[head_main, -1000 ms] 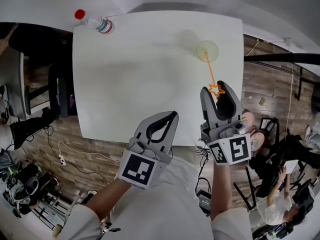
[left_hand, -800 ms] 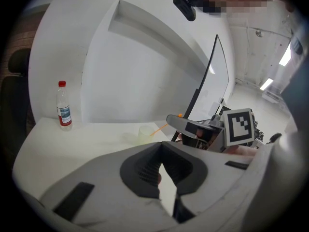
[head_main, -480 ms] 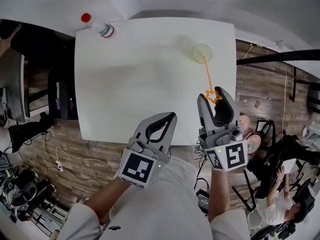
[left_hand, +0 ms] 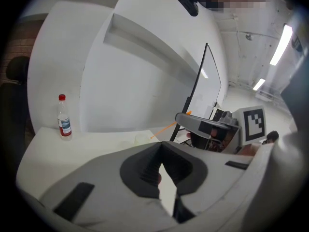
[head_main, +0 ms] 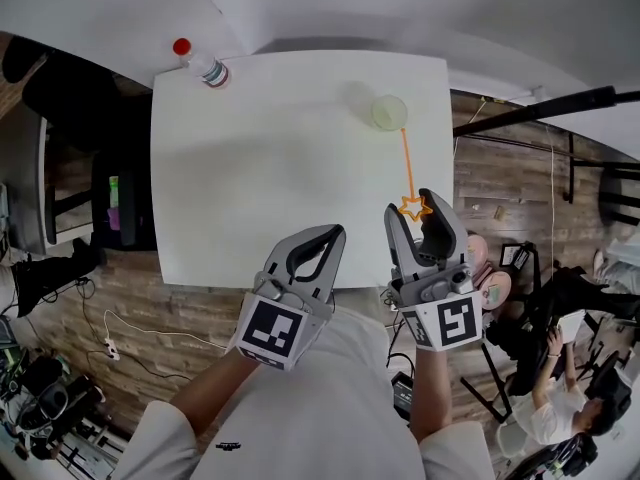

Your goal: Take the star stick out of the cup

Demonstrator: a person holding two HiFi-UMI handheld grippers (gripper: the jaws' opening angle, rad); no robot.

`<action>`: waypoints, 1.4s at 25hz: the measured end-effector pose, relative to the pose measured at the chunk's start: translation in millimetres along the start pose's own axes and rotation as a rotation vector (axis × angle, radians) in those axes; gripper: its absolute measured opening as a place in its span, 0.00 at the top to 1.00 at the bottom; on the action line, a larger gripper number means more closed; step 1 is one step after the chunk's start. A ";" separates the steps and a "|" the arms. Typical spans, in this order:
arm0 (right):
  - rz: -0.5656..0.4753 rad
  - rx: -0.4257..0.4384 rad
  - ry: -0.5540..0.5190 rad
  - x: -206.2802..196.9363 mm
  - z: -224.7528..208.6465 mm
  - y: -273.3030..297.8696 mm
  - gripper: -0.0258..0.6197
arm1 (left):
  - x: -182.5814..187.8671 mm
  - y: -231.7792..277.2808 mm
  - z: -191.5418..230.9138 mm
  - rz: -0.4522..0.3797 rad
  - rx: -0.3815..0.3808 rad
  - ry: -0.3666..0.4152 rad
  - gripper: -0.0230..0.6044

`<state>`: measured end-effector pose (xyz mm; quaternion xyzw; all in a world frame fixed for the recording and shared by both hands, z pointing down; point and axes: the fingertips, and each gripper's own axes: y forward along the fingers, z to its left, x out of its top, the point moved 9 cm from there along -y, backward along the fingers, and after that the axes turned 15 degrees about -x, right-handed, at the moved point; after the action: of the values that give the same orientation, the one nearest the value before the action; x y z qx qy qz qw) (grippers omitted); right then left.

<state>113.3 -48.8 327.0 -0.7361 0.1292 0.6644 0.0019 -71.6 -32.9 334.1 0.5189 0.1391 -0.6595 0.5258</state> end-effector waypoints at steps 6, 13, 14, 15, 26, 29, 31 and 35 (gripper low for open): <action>-0.037 -0.022 -0.008 16.4 9.4 -28.3 0.66 | 1.4 -13.4 -2.1 -0.041 -0.012 0.072 0.96; -0.056 -0.077 0.005 24.2 13.6 -62.4 0.66 | 3.0 -27.3 -1.5 -0.059 -0.011 0.109 0.96; -0.055 -0.089 0.010 24.0 12.9 -67.3 0.66 | 3.9 -29.0 -1.7 -0.063 -0.012 0.114 0.96; -0.052 -0.101 0.012 23.6 12.1 -72.6 0.66 | 4.9 -30.8 -2.3 -0.067 -0.011 0.119 0.96; -0.034 -0.191 -0.023 22.8 4.1 -126.9 0.66 | 7.1 -50.0 -12.8 -0.098 0.016 0.162 0.96; -0.035 -0.198 -0.034 25.8 -0.2 -137.2 0.66 | 9.0 -53.7 -17.5 -0.112 0.024 0.166 0.96; -0.037 -0.197 -0.039 28.8 -2.9 -141.6 0.66 | 10.9 -55.7 -19.4 -0.119 0.029 0.169 0.96; -0.044 -0.184 -0.072 35.5 -6.1 -145.6 0.66 | 14.0 -57.4 -22.5 -0.129 0.032 0.176 0.96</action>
<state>150.4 84.2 268.3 -0.7113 0.0514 0.6994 -0.0466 -106.3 -0.7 292.2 0.5732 0.2071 -0.6460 0.4596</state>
